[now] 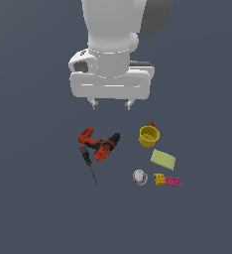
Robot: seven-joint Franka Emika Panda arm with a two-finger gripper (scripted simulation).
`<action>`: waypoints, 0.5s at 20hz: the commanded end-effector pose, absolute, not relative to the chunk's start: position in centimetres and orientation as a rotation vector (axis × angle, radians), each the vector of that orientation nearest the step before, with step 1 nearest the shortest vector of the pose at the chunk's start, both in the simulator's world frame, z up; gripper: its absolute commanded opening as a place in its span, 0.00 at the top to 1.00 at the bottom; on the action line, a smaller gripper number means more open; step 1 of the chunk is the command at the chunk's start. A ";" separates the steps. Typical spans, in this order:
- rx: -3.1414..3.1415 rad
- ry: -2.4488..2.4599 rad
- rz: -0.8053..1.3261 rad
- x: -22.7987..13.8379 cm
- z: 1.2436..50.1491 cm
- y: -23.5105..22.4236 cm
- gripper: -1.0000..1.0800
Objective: Pick up a designated object from a clutter of objects.
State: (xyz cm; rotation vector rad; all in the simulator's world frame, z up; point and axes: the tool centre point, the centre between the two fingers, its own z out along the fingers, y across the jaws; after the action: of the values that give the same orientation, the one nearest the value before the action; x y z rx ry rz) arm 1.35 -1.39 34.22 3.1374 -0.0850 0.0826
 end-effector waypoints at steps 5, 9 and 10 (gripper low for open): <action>3.145 -0.076 0.084 1.3 34.5 -1.3 0.04; 3.161 -0.068 0.089 1.2 35.0 -1.0 0.04; 3.163 -0.070 0.090 1.2 35.2 -1.0 0.04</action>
State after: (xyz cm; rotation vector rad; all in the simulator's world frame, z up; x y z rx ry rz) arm 1.22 -1.06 34.95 3.1586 -0.0702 0.0880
